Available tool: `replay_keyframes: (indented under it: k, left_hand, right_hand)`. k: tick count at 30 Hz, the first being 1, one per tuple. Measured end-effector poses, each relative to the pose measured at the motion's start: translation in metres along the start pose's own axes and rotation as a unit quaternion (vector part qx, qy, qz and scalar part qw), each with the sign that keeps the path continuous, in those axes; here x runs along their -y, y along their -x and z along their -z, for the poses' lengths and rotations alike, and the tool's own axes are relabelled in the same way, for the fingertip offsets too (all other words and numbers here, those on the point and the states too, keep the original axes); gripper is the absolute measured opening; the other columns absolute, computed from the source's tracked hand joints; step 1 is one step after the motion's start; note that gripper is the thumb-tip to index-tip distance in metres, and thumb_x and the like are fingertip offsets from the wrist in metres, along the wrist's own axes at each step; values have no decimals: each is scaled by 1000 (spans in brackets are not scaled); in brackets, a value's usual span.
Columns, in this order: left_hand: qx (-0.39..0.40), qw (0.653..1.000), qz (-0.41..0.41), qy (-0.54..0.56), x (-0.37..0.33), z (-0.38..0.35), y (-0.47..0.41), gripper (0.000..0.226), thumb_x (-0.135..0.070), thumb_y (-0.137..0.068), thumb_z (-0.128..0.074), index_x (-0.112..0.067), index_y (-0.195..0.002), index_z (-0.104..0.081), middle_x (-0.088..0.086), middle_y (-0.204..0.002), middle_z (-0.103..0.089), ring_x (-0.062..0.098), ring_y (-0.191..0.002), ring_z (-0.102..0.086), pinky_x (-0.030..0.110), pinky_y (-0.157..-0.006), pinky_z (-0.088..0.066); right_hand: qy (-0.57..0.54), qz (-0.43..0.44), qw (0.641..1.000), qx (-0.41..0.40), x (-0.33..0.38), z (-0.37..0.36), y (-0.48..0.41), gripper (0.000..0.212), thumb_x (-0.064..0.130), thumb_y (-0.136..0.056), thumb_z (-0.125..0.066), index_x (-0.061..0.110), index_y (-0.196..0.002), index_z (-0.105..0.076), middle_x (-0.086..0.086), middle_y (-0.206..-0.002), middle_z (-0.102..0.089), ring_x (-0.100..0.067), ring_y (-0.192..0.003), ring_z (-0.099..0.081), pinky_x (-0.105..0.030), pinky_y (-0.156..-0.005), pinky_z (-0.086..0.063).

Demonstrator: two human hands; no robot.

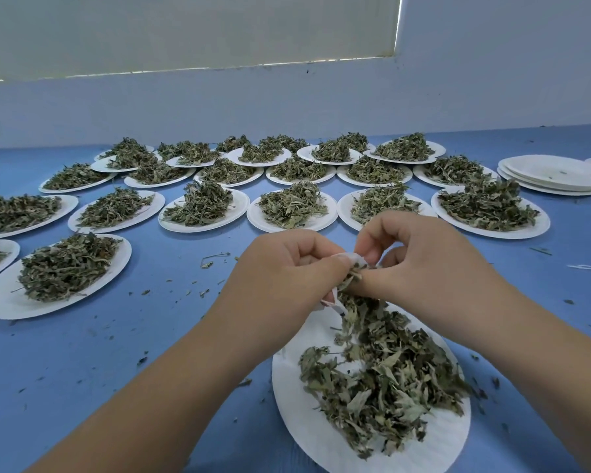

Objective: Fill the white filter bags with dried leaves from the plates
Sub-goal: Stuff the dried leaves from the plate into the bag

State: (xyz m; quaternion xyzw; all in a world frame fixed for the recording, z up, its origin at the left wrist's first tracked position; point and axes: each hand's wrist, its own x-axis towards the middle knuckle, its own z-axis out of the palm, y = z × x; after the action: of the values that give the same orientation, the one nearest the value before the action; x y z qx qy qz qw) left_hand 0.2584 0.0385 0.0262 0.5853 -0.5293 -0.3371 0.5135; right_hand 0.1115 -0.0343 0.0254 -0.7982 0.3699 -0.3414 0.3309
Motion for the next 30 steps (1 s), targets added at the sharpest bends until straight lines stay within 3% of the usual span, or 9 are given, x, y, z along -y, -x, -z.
replay_keyframes:
  k: [5,11,17,26,30]
  left_hand:
    - [-21,999,19,20,-1,2,-2,19,-21,-83,-69,-20,-64,-70,-9,-43,-49,3,-32,-37,10,-37,-30]
    - [-31,999,23,19,0,3,-3,19,-21,-85,-68,-19,-66,-69,-10,-43,-48,6,-33,-33,14,-38,-28]
    - [-32,999,16,24,2,3,-3,21,-11,-88,-64,-14,-68,-67,-10,-42,-49,1,-30,-40,9,-36,-30]
    - [-21,1000,9,15,3,4,-4,20,-16,-88,-65,-18,-68,-70,-10,-43,-48,4,-32,-33,14,-37,-27]
    - [-17,999,16,25,4,6,-4,15,-15,-89,-64,-10,-77,-71,-9,-43,-45,5,-31,-30,15,-39,-25]
  right_hand:
    - [-14,34,999,-20,5,2,5,22,26,-62,-87,26,-64,-64,12,-59,-60,-2,-49,-50,-11,-47,-38]
    - [-23,53,998,-8,10,4,9,14,17,-69,-84,27,-72,-73,12,-66,-69,-2,-57,-62,-16,-56,-51]
    - [40,81,996,-18,15,3,15,22,13,-73,-79,32,-79,-71,21,-73,-68,10,-54,-55,-2,-52,-37]
    - [38,93,994,-52,13,-4,16,24,14,-73,-79,33,-79,-66,21,-76,-67,7,-59,-54,-2,-53,-36]
    - [35,82,994,-66,10,-10,15,20,16,-74,-77,32,-82,-69,23,-73,-67,2,-65,-59,-4,-56,-39]
